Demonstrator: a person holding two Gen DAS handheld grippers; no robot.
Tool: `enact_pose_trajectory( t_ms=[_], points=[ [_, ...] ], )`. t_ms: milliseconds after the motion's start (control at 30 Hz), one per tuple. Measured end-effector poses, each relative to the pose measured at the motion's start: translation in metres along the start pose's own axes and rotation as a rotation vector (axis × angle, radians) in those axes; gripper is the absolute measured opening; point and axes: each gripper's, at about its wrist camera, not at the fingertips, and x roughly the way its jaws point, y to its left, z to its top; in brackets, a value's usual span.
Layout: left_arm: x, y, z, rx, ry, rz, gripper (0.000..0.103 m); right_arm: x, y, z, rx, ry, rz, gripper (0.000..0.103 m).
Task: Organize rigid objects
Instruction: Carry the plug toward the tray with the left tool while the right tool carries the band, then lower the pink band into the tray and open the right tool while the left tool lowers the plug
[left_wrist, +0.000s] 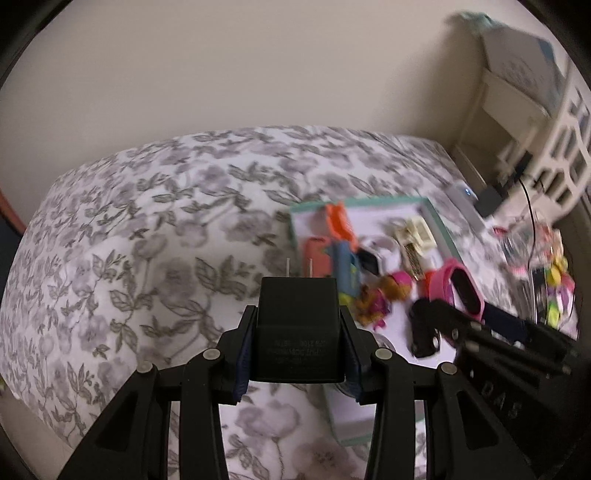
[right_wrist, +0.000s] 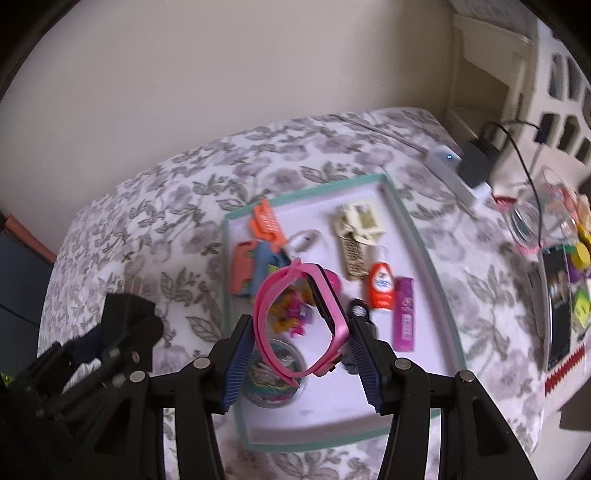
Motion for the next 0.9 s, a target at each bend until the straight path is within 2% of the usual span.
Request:
enact_pose_trajectory(
  t_ms=[133, 233, 500, 733, 900],
  points=[
    [0.008, -0.019, -0.007, 0.051, 0.036, -0.023, 0.043, 0.005, -0.018, -0.001, 0.049, 0.017, -0.016, 0.056],
    [0.016, -0.028, -0.011, 0.072, 0.07, -0.048, 0.037, 0.012, -0.029, -0.001, 0.084, 0.039, -0.016, 0.056],
    [0.032, -0.045, -0.02, 0.126, 0.107, -0.029, 0.037, 0.024, -0.038, -0.001, 0.085, 0.066, -0.062, 0.056],
    [0.028, -0.029, -0.016, 0.089, 0.103, -0.004, 0.037, 0.041, -0.042, -0.008, 0.089, 0.121, -0.074, 0.056],
    [0.026, -0.001, -0.033, 0.071, 0.157, 0.042, 0.04, 0.043, -0.041, -0.011, 0.092, 0.13, -0.076, 0.056]
  ],
)
